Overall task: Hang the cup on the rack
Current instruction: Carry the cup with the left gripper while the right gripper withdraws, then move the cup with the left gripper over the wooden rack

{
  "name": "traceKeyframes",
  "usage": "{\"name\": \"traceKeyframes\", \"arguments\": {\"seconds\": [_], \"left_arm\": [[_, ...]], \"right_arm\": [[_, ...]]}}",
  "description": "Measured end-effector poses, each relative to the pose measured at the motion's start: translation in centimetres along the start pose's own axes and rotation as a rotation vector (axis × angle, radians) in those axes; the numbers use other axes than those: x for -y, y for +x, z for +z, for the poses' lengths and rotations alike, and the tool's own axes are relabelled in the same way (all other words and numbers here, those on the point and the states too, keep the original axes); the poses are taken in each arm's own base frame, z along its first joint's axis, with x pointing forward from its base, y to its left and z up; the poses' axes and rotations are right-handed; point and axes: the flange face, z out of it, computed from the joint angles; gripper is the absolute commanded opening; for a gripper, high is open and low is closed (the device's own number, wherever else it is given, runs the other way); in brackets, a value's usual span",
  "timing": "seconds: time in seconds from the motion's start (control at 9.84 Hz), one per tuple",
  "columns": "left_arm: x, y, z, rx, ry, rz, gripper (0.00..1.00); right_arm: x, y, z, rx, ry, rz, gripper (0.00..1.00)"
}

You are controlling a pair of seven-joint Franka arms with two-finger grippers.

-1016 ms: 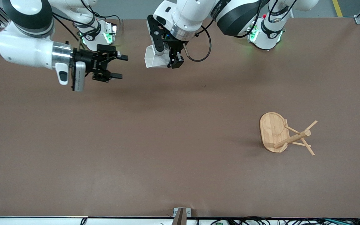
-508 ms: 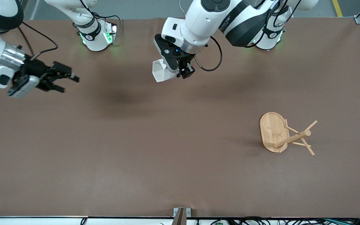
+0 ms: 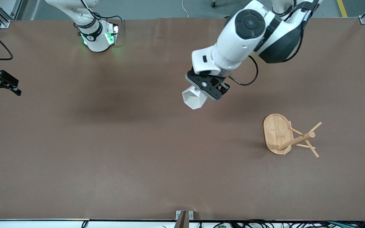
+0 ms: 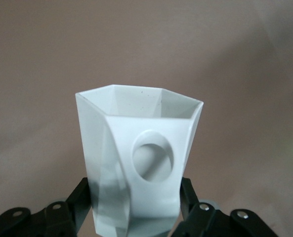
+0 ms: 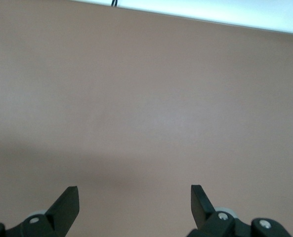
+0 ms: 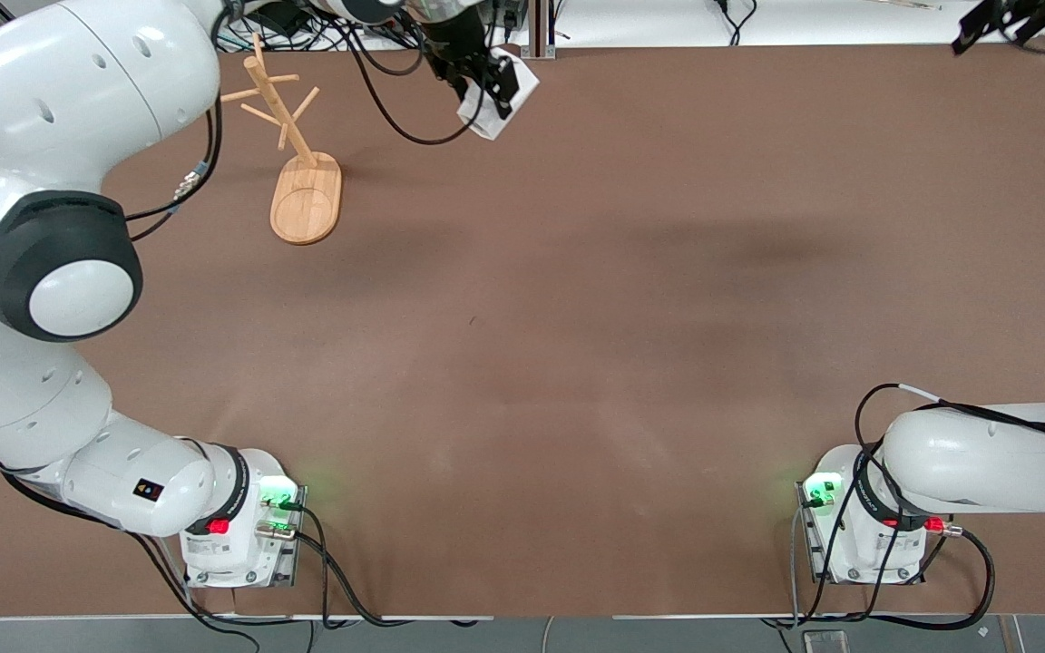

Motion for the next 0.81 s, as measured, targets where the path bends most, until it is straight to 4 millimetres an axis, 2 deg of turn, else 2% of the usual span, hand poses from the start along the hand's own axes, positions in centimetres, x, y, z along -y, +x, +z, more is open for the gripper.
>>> {"name": "traceKeyframes", "arguments": {"seconds": [0.2,0.41,0.51,0.61,0.81], "left_arm": [[1.5,-0.2,0.0,0.015,0.008,-0.087,0.0],[4.8,-0.5,0.4,0.03,0.017,-0.148,0.0],[6.6,-1.0,1.0,0.04,0.024,-0.177,0.0],[8.8,-1.9,1.9,0.039,0.03,-0.214,0.0],[12.9,-4.6,3.2,0.051,0.038,-0.227,0.0]], "right_arm": [[0.5,0.2,-4.4,0.053,0.01,0.09,1.0],[0.5,-0.1,-9.6,0.074,0.002,0.119,1.0],[0.2,-0.3,-10.8,0.067,-0.005,0.149,1.0],[-0.2,-0.5,-11.0,0.079,-0.006,0.206,1.0],[1.1,-0.4,-10.2,0.134,-0.003,0.321,1.0]]}}
